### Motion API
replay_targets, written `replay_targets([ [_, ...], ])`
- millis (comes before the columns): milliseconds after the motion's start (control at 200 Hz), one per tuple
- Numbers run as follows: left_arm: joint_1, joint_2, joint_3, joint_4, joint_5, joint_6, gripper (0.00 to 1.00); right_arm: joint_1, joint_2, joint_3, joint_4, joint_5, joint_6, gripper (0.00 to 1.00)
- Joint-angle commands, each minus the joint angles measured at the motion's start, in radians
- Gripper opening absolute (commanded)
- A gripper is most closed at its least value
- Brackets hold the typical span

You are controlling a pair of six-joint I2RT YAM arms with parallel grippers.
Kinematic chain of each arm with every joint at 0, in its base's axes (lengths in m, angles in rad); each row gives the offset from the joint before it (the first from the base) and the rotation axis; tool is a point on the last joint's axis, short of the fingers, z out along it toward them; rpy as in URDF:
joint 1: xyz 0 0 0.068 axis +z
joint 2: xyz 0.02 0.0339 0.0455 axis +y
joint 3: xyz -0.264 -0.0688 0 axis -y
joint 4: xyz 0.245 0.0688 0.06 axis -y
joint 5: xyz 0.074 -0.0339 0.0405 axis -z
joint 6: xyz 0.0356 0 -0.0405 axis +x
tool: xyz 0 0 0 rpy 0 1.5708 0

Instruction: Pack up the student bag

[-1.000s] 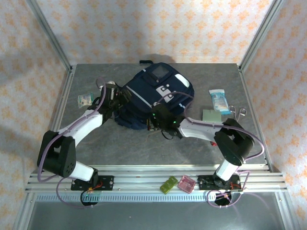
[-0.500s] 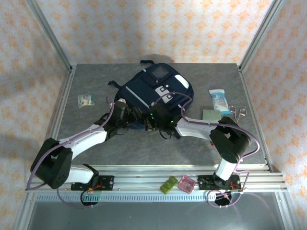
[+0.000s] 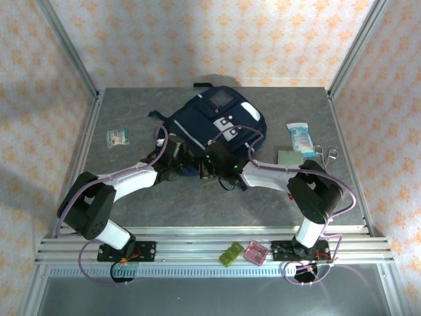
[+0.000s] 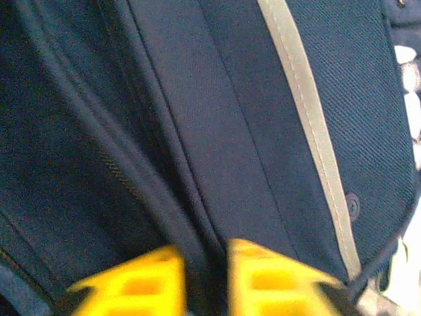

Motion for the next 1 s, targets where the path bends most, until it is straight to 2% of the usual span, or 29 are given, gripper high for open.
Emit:
replay_targets([
  [0,0.000,0.025,0.034,0.042,-0.016,0.032,0.00,0.009,-0.031,0.020,0.011,0.004,-0.029,0.00],
  [160,0.029,-0.005,0.010,0.033,-0.013,0.046,0.00,-0.053,-0.072,-0.028,-0.036,0.036,-0.044,0.00],
  [425,0.083,-0.056,-0.032,0.020,0.001,0.075,0.00,-0.296,-0.101,-0.099,-0.122,0.126,-0.086,0.00],
  [536,0.090,-0.060,-0.039,0.020,0.005,0.079,0.00,-0.360,-0.108,-0.094,-0.127,0.169,-0.076,0.00],
  [821,0.096,-0.055,-0.015,0.014,0.006,0.109,0.00,-0.356,-0.136,-0.094,-0.107,0.109,-0.045,0.00],
  [996,0.124,-0.056,0.061,-0.044,-0.006,0.176,0.00,-0.301,-0.228,-0.122,-0.132,0.081,-0.037,0.00],
])
